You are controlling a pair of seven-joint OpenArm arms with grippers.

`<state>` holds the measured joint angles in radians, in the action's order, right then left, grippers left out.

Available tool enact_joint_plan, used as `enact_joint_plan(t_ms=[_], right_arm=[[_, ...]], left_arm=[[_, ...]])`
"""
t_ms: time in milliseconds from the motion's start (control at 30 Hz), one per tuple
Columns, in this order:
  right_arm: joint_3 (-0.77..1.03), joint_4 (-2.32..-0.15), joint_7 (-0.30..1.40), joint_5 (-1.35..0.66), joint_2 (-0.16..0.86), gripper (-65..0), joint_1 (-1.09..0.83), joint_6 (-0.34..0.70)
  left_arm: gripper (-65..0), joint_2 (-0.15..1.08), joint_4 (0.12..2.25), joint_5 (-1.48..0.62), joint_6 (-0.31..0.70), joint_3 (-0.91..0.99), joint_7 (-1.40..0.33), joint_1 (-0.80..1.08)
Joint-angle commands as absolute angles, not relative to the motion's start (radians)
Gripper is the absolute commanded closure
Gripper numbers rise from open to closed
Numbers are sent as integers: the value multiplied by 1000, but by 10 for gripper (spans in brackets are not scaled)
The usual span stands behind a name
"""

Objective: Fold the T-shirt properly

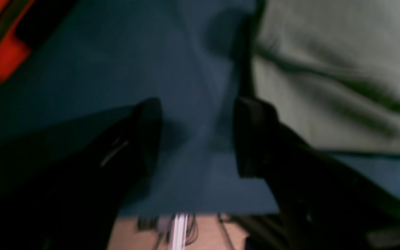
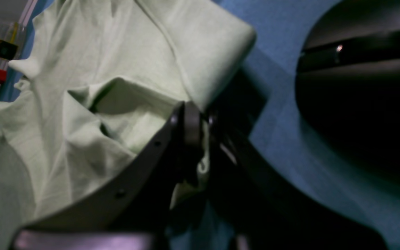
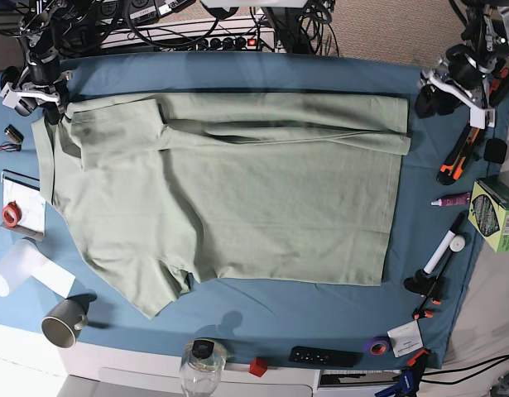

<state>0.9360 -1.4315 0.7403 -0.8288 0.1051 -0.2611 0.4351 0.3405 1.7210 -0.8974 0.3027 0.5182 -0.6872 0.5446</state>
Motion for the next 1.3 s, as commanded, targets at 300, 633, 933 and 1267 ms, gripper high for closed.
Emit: enact_joint_plan(t_ms=[300, 633, 933, 1267], right_arm=[[937, -1438, 762, -822, 114, 0, -266, 438], [937, -1438, 773, -823, 114, 0, -266, 438], [936, -1439, 827, -875, 115, 0, -279, 517], [936, -1439, 835, -915, 116, 0, -354, 516]], left_arm=[[-335, 346, 1710, -921, 338, 418, -737, 546], [-57, 347, 1710, -920, 338, 399, -735, 546], [0, 356, 1711, -891, 387, 456, -756, 554], [0, 394, 1711, -914, 387, 514, -763, 624]])
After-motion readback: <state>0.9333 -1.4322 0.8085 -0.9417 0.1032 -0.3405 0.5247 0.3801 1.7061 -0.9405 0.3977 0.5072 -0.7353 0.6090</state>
